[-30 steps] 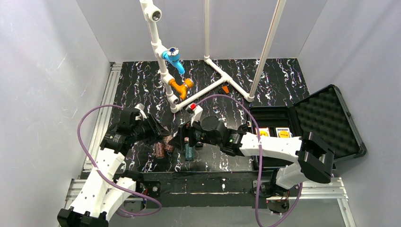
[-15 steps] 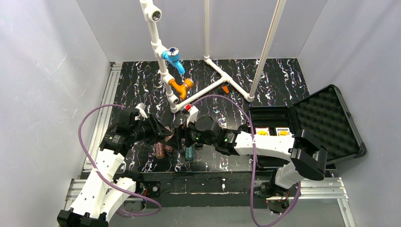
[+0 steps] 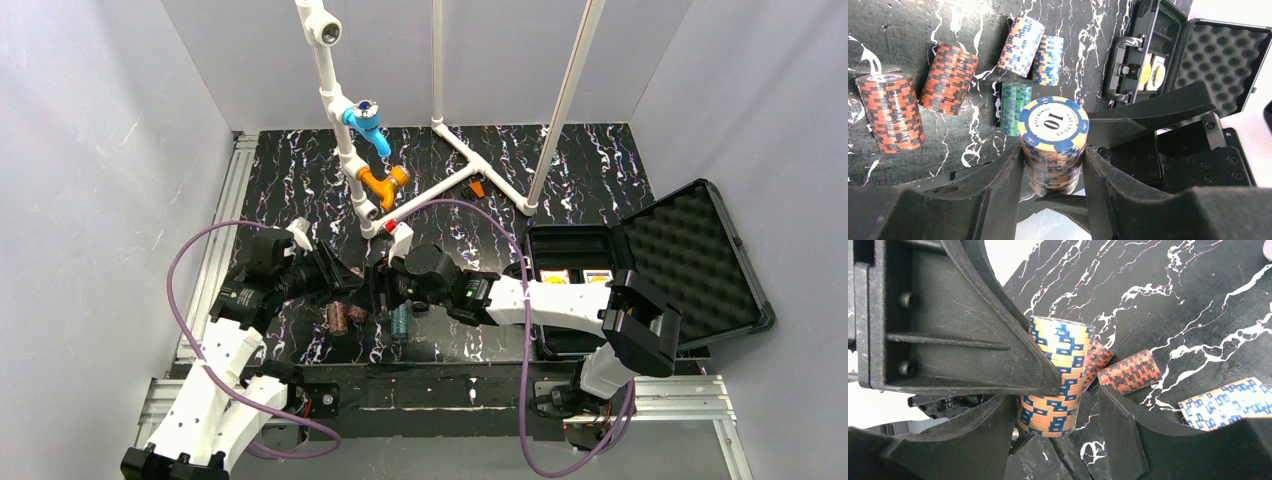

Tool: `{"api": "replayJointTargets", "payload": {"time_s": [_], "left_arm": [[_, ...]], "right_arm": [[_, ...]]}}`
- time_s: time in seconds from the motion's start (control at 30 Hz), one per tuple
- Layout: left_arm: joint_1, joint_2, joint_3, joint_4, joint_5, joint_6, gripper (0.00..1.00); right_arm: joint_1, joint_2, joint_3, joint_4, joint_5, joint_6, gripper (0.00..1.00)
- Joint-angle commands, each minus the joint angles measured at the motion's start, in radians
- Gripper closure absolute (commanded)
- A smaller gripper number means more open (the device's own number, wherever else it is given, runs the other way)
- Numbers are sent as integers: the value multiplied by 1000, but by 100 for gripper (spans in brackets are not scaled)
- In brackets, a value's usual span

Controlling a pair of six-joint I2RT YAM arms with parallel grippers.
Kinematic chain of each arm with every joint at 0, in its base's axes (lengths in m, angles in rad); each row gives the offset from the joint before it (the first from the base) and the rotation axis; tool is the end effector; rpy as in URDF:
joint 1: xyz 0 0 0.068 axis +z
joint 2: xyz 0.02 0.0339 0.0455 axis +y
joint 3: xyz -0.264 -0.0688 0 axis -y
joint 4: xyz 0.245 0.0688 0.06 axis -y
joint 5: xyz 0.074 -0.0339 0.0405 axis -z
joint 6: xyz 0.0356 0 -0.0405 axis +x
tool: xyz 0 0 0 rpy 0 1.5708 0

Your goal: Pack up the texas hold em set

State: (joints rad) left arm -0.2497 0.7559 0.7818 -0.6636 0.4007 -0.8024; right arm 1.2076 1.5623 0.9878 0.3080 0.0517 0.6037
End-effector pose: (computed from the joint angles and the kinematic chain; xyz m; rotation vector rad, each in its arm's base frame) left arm 0.1488 -0.0523 0.2973 -0.4069 2.3093 -0.9996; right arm 0.1302 0.3375 0.2659 -0.5623 1.9393 1.1807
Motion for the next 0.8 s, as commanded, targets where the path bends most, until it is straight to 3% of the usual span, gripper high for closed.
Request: {"api": "replayJointTargets", "payload": {"time_s": [0.0, 0.27, 0.37, 0.63, 0.77], "left_arm": [[6, -26, 4, 50, 60, 10, 100], [6, -39, -6, 58, 73, 18, 100], [6, -45, -11, 61, 77, 21, 100], [6, -68, -22, 55, 92, 31, 100], [7, -84, -18, 48, 93, 44, 98]], "right_arm": [[8, 15, 59, 17, 16, 4, 32], [9, 30, 64, 21, 14, 19, 33], [9, 33, 65, 19, 15, 21, 38], [13, 34, 78, 2, -5, 35, 76], [20, 26, 82, -15, -12, 44, 86]]}}
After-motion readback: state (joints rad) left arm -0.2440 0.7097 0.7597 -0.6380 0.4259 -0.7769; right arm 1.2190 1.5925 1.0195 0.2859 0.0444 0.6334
